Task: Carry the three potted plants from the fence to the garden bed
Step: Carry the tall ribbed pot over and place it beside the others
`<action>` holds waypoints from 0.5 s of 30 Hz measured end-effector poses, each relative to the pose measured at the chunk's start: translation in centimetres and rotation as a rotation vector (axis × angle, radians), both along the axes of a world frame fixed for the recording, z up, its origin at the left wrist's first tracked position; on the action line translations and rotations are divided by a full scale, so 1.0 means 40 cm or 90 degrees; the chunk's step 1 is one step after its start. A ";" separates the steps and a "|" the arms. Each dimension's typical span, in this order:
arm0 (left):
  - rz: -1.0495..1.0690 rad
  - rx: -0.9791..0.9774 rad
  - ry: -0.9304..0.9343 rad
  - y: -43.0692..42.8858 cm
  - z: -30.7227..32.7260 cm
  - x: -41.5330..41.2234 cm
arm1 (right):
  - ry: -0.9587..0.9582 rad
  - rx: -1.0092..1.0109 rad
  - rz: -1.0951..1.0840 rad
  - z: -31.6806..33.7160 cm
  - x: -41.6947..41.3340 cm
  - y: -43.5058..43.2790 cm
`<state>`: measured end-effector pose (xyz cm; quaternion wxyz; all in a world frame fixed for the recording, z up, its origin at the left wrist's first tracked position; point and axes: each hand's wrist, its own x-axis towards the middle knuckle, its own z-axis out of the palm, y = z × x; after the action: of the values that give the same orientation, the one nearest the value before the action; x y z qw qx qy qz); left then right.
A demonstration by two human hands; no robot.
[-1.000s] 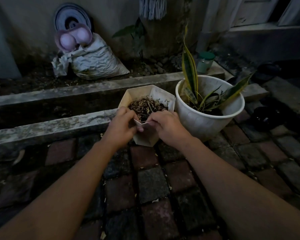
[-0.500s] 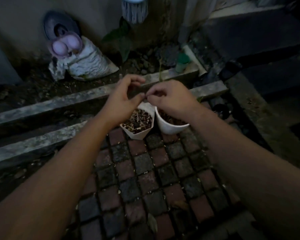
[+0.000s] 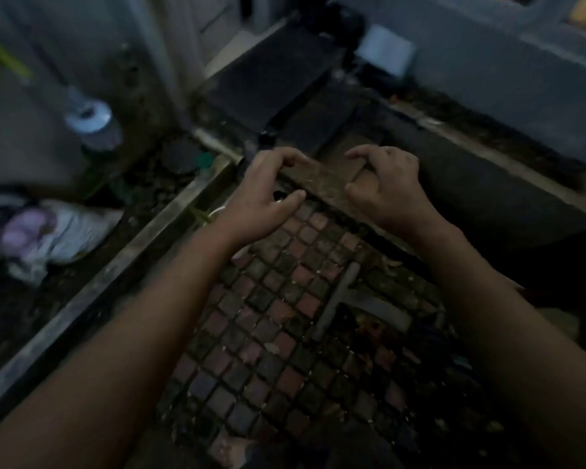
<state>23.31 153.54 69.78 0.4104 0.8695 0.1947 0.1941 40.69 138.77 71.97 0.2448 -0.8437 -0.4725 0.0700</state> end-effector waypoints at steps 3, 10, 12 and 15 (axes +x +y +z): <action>-0.110 0.038 -0.039 -0.124 0.089 0.137 | -0.019 0.012 -0.149 0.092 0.064 -0.199; -0.299 0.033 -0.106 -0.456 0.211 0.368 | -0.066 0.039 -0.500 0.242 0.172 -0.698; -0.366 0.045 -0.126 -0.558 0.235 0.427 | -0.065 0.014 -0.629 0.240 0.149 -0.832; -0.501 0.077 -0.146 -0.689 0.256 0.500 | -0.044 -0.075 -0.783 0.186 0.094 -0.980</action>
<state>43.32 125.99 80.02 0.4202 0.8731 -0.2111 0.1289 44.46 99.59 79.39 0.1779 -0.9755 0.0971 -0.0853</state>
